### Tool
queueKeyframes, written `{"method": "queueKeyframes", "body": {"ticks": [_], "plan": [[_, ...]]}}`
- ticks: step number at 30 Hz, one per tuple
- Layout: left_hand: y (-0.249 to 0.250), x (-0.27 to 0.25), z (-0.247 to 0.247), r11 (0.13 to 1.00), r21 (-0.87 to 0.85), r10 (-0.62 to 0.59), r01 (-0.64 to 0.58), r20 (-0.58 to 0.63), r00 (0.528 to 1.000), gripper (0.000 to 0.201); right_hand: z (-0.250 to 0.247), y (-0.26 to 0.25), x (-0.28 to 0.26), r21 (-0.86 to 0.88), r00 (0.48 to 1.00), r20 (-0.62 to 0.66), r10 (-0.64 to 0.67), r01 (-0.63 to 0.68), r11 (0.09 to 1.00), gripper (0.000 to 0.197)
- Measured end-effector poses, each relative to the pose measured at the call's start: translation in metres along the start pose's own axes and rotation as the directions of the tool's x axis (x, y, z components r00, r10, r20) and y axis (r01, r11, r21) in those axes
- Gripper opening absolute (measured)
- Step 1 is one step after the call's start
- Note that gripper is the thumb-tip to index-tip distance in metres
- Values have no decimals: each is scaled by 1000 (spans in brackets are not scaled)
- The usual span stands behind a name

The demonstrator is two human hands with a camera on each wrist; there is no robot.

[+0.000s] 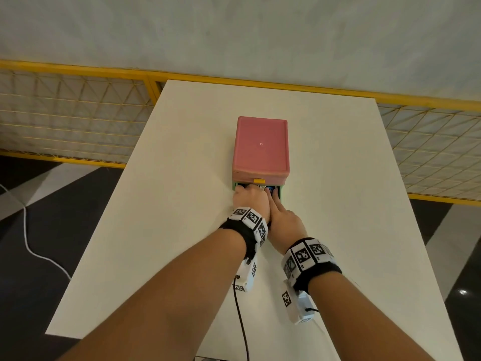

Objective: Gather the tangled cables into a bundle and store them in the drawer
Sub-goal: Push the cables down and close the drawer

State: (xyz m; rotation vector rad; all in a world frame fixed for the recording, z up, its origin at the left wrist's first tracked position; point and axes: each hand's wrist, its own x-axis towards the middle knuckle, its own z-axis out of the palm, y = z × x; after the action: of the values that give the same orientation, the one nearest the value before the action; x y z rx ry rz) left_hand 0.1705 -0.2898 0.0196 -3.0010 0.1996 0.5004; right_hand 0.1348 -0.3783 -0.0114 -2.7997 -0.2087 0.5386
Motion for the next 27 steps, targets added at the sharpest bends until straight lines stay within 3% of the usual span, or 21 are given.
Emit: {"method": "queueKeyframes", "body": {"ticks": [3, 5, 7, 10, 14, 17, 20, 23, 27], "plan": [[-8, 0, -7, 989, -144, 31, -21, 65, 997, 24, -2, -1, 3, 7, 999, 31, 23, -23, 1000, 76], [-14, 0, -7, 974, -224, 5, 16, 92, 996, 38, -5, 1, 7, 12, 998, 52, 32, -33, 999, 76], [-13, -2, -1, 981, -187, -35, 45, 59, 998, 46, -4, 2, 6, 9, 999, 48, 22, -22, 1000, 80], [-5, -2, 4, 996, -89, -10, 4, -58, 998, 34, 1, 6, 2, 2, 1000, -1, -14, 14, 1000, 78], [-2, -3, 9, 996, -90, -10, 0, -106, 994, 31, 4, 6, -2, 4, 999, -31, -31, 31, 1000, 77], [-12, 2, 12, 970, -243, -4, -5, -37, 999, 42, 5, 6, -3, -13, 1000, -18, -23, 23, 1000, 76], [-21, 5, 11, 937, -348, 60, -28, 81, 995, 69, 6, 5, -2, -34, 1000, -21, -21, 20, 999, 77], [-15, 3, 21, 944, -329, 1, 15, 48, 999, 78, 8, 7, -2, -2, 999, -31, -37, 37, 999, 78], [-3, 3, 31, 928, -359, -121, 103, -29, 992, 61, 10, 11, -7, 29, 996, -64, -61, 63, 998, 82]]}}
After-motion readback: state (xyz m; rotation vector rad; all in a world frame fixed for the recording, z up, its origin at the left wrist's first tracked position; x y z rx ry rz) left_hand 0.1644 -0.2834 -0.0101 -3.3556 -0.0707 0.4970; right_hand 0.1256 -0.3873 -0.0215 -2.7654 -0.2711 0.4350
